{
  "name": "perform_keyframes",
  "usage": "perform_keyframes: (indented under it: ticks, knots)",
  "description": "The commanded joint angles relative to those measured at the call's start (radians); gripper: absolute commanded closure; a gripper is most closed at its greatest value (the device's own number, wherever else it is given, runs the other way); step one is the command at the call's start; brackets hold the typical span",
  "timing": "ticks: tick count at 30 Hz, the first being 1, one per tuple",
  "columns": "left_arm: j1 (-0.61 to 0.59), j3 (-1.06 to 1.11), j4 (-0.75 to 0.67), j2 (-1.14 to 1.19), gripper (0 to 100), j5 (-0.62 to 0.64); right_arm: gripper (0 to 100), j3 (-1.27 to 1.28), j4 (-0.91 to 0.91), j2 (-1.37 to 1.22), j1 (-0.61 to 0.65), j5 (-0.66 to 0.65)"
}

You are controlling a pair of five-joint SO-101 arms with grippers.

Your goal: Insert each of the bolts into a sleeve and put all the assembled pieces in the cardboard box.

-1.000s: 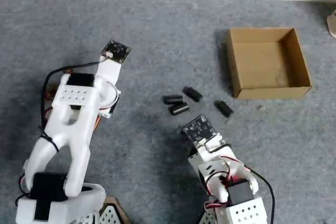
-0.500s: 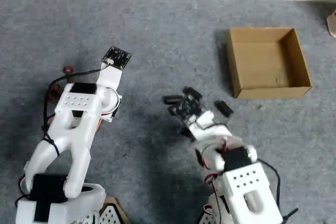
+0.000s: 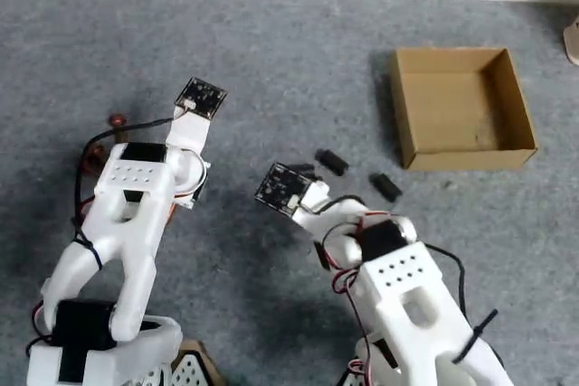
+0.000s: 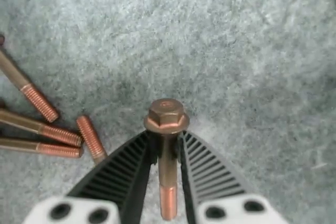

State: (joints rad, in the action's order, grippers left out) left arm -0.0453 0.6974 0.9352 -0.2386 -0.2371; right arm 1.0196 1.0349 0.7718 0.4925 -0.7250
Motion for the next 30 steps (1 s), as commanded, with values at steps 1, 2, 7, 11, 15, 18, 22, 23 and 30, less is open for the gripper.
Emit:
perform_keyframes:
  ticks: [1, 2, 7, 11, 15, 18, 22, 23, 30]
  knots:
    - [0.005, -0.007, -0.015, -0.054, 100, 0.003, 87.5, -0.070, 0.007, -0.041, -0.013, -0.044]
    - [-0.007, -0.008, -0.015, -0.054, 100, 0.003, 87.5, -0.070, 0.004, -0.051, -0.015, -0.048]
    - [-0.047, -0.012, -0.025, -0.054, 100, 0.003, 87.4, -0.062, -0.039, -0.093, -0.061, -0.086]
    - [-0.048, -0.010, -0.031, -0.054, 100, 0.003, 87.4, -0.061, -0.102, -0.127, -0.093, -0.091]
    - [-0.050, -0.010, -0.031, -0.054, 100, 0.003, 87.4, -0.061, -0.134, -0.182, -0.093, -0.117]
    - [-0.050, -0.010, -0.031, -0.054, 100, 0.003, 87.4, -0.061, -0.176, -0.232, -0.094, -0.115]
    - [-0.050, -0.010, -0.031, -0.054, 100, 0.003, 87.4, -0.061, -0.189, -0.282, -0.088, -0.115]
    - [-0.050, -0.010, -0.031, -0.054, 100, 0.003, 87.4, -0.061, -0.189, -0.289, -0.088, -0.115]
    - [-0.050, -0.010, -0.032, -0.054, 100, 0.003, 87.4, -0.012, -0.297, -0.364, -0.090, -0.115]
